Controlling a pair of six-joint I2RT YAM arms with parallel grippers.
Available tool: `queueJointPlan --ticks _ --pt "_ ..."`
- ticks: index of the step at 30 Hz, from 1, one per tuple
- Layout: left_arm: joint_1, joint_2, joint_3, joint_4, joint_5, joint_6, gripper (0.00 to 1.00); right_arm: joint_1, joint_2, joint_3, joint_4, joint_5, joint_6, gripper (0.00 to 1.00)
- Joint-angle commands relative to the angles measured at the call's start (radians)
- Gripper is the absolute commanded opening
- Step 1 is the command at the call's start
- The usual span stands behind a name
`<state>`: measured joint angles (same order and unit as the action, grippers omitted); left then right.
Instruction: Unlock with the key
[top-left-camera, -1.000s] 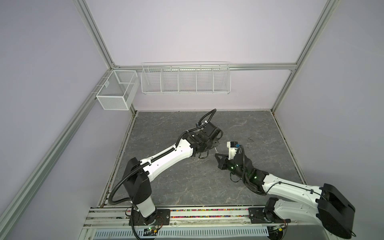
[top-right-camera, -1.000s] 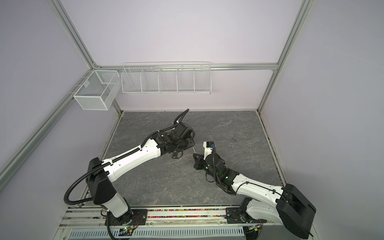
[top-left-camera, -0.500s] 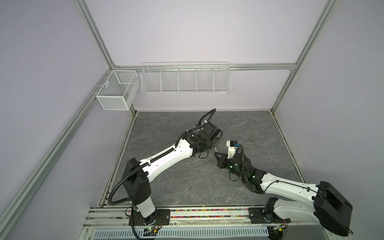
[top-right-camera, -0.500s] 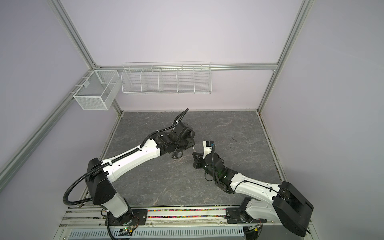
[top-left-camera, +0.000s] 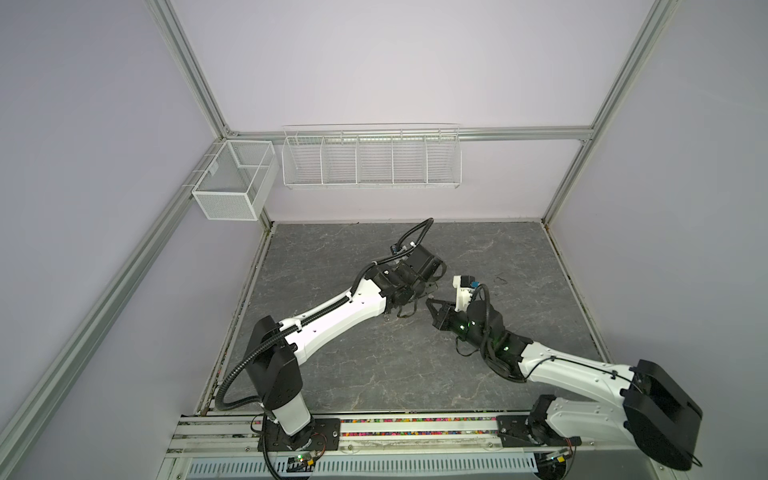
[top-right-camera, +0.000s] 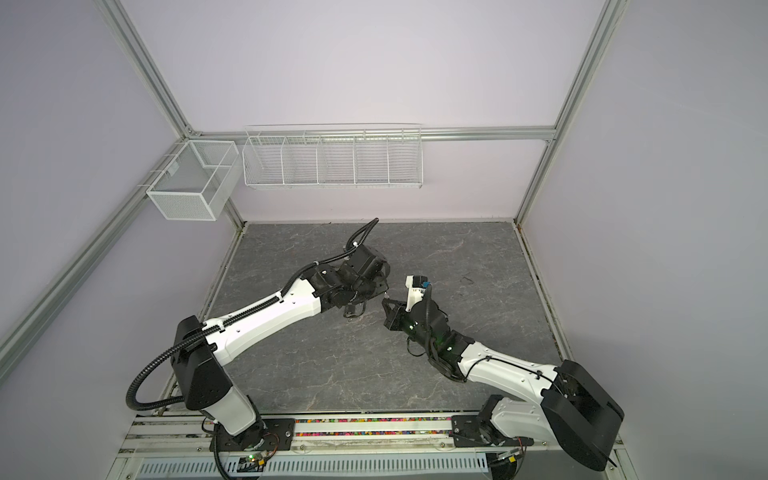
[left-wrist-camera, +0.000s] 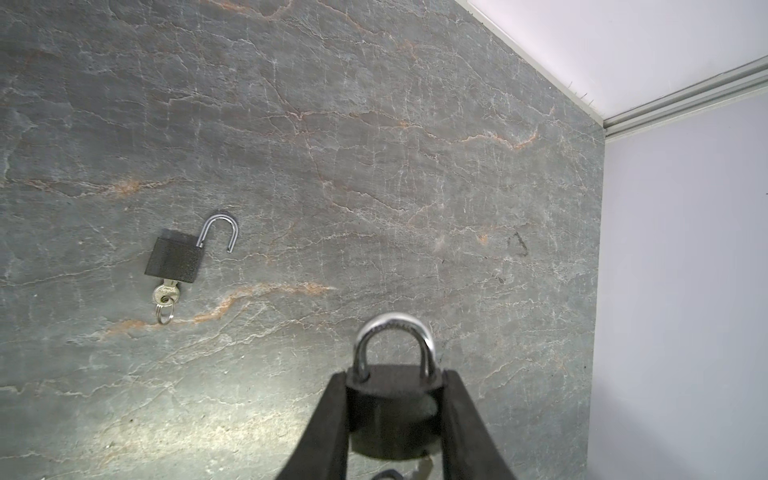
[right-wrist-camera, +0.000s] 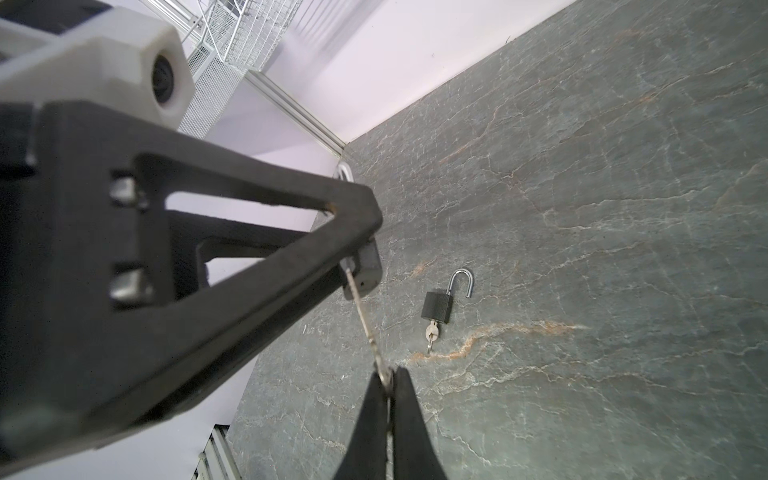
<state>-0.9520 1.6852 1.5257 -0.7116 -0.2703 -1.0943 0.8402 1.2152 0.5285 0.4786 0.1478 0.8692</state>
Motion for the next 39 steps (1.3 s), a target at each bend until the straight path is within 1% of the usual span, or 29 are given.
queueJointPlan --ticks 1,6,7,8,25,27,30,39 --pt "-0.008 -0.024 0.023 -0.005 -0.034 0.002 0.00 -0.006 0.023 0.012 0.013 -0.023 0.050 0.06" --pt "-0.008 -0.032 0.026 -0.007 -0.054 0.002 0.00 0.000 0.018 0.003 0.015 -0.031 0.044 0.06" --pt "-0.008 -0.033 0.029 -0.009 -0.058 0.035 0.00 0.003 0.014 -0.002 0.011 -0.028 0.044 0.06" --pt "-0.008 -0.035 0.033 -0.012 -0.060 0.037 0.00 0.003 0.012 -0.006 0.009 -0.029 0.045 0.06" --pt "-0.017 -0.031 0.040 -0.018 -0.069 0.041 0.00 0.011 0.018 0.028 -0.011 -0.025 0.033 0.06" --pt "-0.019 -0.032 0.035 -0.016 -0.067 0.040 0.00 0.008 0.025 0.036 -0.024 -0.028 0.039 0.06" --pt "-0.021 -0.037 0.025 -0.007 -0.069 0.037 0.00 0.001 0.027 0.021 0.009 -0.034 0.063 0.06" --pt "-0.023 -0.041 0.011 -0.012 -0.076 0.039 0.00 -0.007 0.028 0.030 0.011 -0.043 0.071 0.06"
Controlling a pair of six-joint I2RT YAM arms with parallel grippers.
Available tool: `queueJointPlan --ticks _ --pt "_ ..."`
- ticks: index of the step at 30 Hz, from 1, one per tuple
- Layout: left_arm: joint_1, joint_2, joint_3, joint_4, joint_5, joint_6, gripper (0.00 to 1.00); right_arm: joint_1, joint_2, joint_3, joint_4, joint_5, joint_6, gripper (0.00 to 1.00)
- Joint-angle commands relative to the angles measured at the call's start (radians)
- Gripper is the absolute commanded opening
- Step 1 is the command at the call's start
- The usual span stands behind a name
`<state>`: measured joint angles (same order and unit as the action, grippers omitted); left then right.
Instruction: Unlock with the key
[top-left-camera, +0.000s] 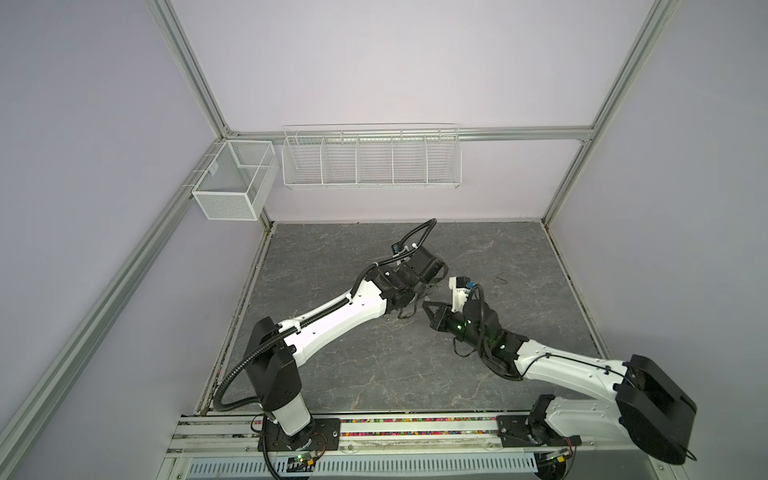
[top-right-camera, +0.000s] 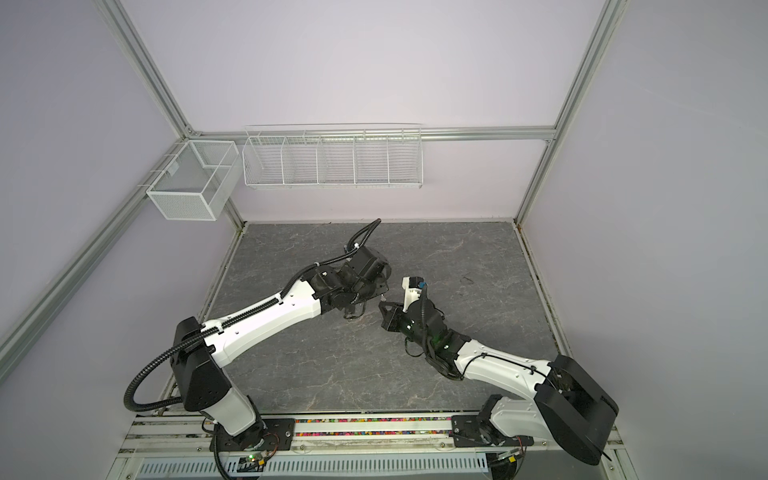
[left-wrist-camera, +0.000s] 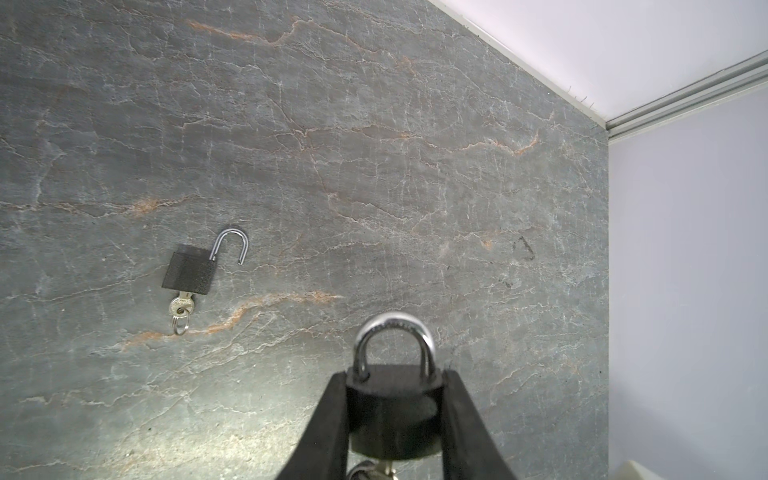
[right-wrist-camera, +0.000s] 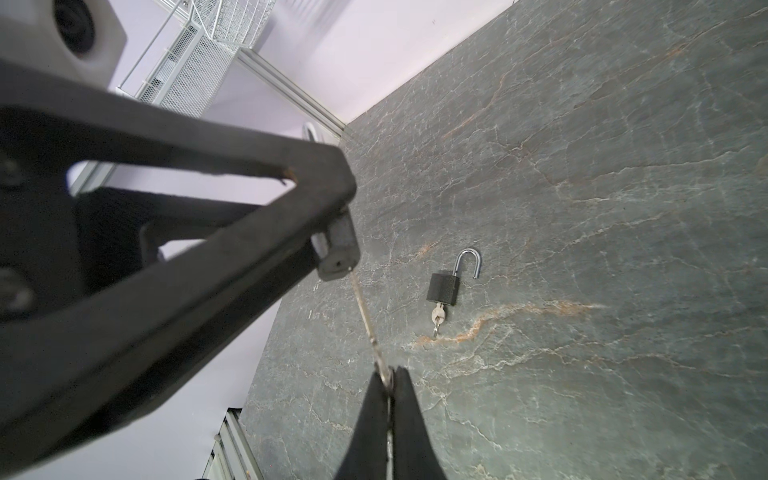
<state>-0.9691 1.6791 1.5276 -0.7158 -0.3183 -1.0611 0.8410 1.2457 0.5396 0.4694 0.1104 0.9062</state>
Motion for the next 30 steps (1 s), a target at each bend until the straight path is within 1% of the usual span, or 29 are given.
queueJointPlan --ticks 1,7,12,17,20,22,25,30 --pt "-0.005 -0.035 0.008 -0.010 -0.031 0.007 0.00 -0.008 -0.007 0.020 0.022 -0.008 0.037 0.06" --pt "-0.006 -0.030 0.001 -0.014 -0.049 0.015 0.00 -0.009 -0.022 0.017 0.039 -0.017 0.054 0.06" --pt "-0.007 -0.018 0.011 -0.014 -0.051 0.022 0.00 -0.004 -0.005 0.033 0.056 -0.049 0.062 0.06" --pt "-0.012 -0.020 0.015 -0.023 -0.059 0.025 0.00 -0.012 -0.003 0.024 0.061 -0.034 0.075 0.06" --pt "-0.014 -0.018 0.017 -0.036 -0.066 0.029 0.00 -0.020 -0.009 0.039 0.022 -0.031 0.072 0.06" --pt "-0.016 -0.017 0.019 -0.042 -0.071 0.035 0.00 -0.024 -0.019 0.027 0.039 -0.024 0.076 0.06" --pt "-0.018 -0.013 0.022 -0.052 -0.071 0.038 0.00 -0.028 -0.032 0.045 -0.021 -0.013 0.065 0.06" --pt "-0.020 -0.018 0.029 -0.031 -0.055 0.038 0.00 -0.027 0.002 0.045 -0.010 -0.032 0.072 0.06"
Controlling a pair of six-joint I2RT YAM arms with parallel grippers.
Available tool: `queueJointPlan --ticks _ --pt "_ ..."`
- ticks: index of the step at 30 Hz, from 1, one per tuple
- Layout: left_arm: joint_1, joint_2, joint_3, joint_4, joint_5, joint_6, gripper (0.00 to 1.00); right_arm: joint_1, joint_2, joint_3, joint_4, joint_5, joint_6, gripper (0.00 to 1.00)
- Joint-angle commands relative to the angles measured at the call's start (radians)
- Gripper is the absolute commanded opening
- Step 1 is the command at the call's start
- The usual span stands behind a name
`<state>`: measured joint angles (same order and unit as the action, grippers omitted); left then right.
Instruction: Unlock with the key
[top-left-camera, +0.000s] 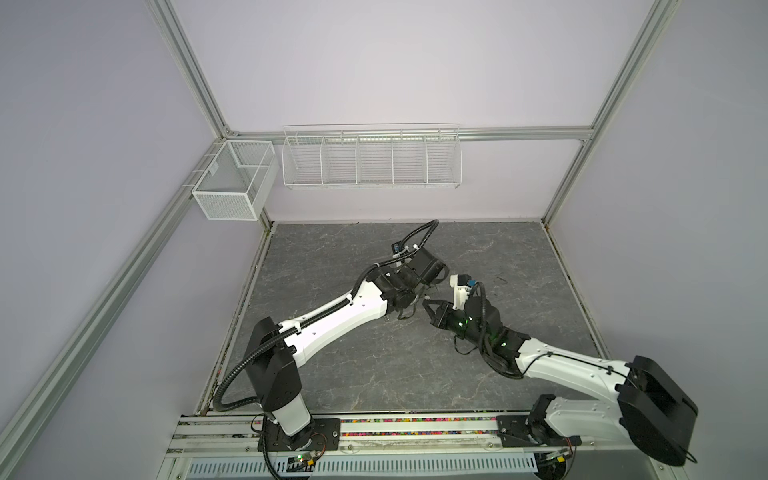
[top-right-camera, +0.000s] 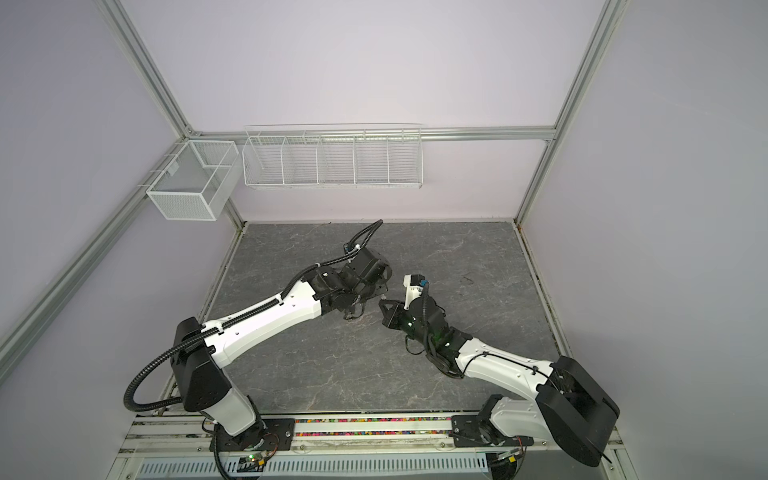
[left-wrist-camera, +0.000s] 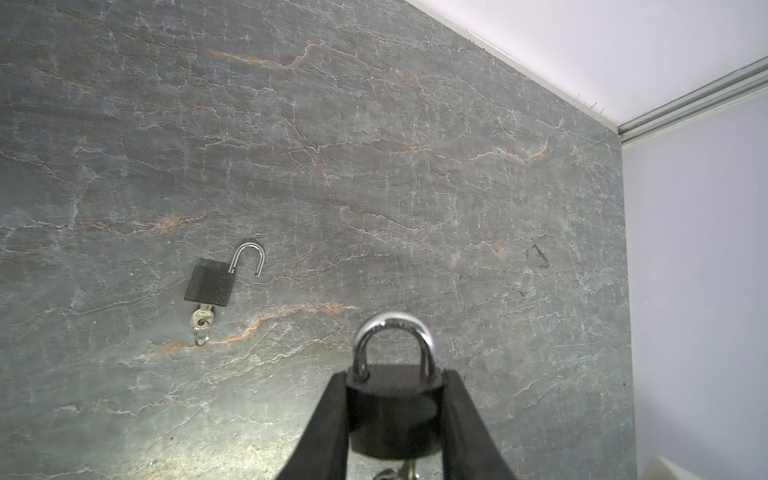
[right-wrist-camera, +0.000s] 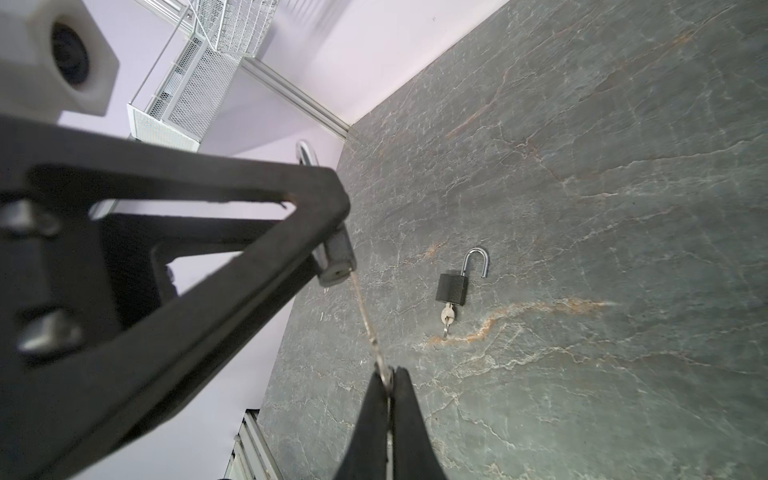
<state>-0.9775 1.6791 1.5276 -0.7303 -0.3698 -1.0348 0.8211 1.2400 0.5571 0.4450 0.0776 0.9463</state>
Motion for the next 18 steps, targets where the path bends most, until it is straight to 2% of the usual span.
queueJointPlan --ticks 1,8,18 --pt "-0.013 -0.019 0.034 -0.017 -0.001 0.014 0.00 -0.008 0.016 0.024 0.028 -0.001 0.038 0.06" --pt "-0.019 -0.005 0.038 -0.023 -0.008 0.013 0.00 0.000 0.020 0.058 0.041 -0.026 0.020 0.06" --pt "-0.016 -0.016 0.061 -0.003 -0.038 0.029 0.00 0.010 -0.004 0.022 0.017 -0.011 0.028 0.06"
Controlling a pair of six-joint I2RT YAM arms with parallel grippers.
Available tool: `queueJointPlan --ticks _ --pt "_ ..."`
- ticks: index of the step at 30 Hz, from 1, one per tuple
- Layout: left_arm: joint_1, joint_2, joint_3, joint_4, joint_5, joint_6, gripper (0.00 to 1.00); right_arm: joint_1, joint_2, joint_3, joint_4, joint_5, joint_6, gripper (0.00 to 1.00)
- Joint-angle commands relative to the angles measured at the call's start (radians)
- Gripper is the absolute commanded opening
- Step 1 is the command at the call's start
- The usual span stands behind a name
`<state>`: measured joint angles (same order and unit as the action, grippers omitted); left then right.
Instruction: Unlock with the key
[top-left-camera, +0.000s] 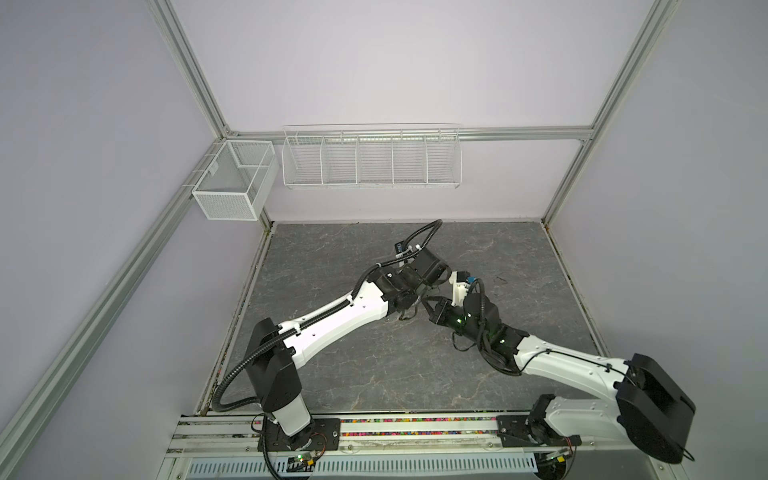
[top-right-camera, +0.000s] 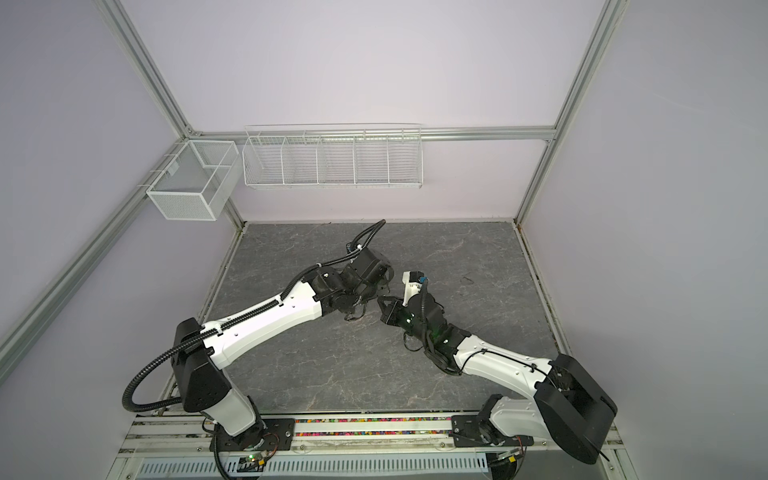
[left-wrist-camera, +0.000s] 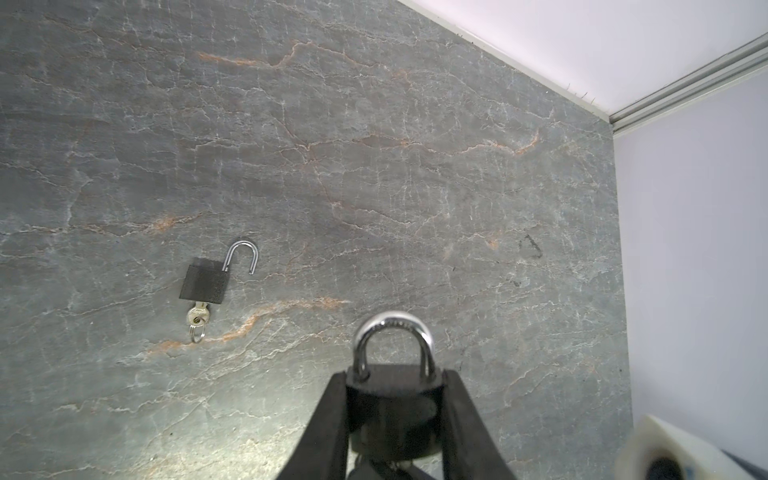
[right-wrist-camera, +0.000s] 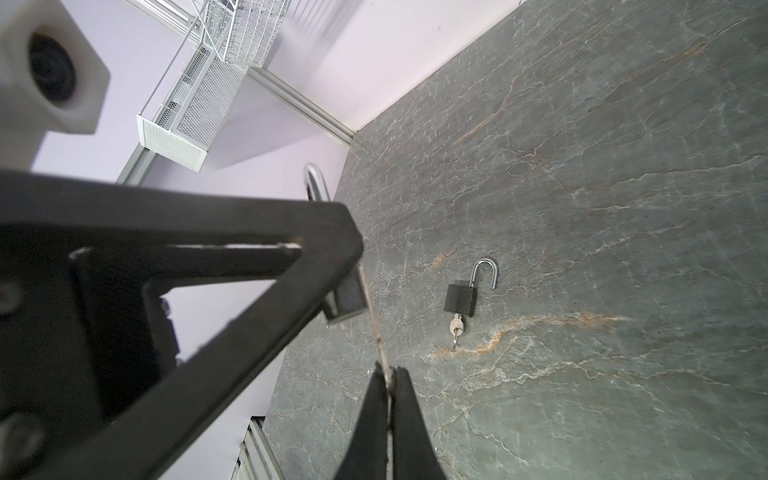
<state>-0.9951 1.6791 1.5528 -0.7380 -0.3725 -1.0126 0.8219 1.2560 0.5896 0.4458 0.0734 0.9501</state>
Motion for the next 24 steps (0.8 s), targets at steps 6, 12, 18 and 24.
queueJointPlan --ticks 6,12,18,24 --pt "0.007 -0.018 0.045 0.004 -0.047 0.008 0.00 0.012 -0.039 -0.013 0.005 -0.012 0.014 0.06" --pt "0.009 -0.009 0.044 -0.009 -0.052 0.008 0.00 0.013 -0.073 -0.010 -0.007 0.001 -0.001 0.06" --pt "0.013 -0.012 0.048 -0.003 -0.059 0.012 0.00 0.016 -0.058 -0.008 -0.008 -0.018 0.010 0.06" --pt "0.019 -0.008 0.051 -0.008 -0.058 0.013 0.00 0.018 -0.056 -0.010 0.006 -0.017 0.015 0.06"
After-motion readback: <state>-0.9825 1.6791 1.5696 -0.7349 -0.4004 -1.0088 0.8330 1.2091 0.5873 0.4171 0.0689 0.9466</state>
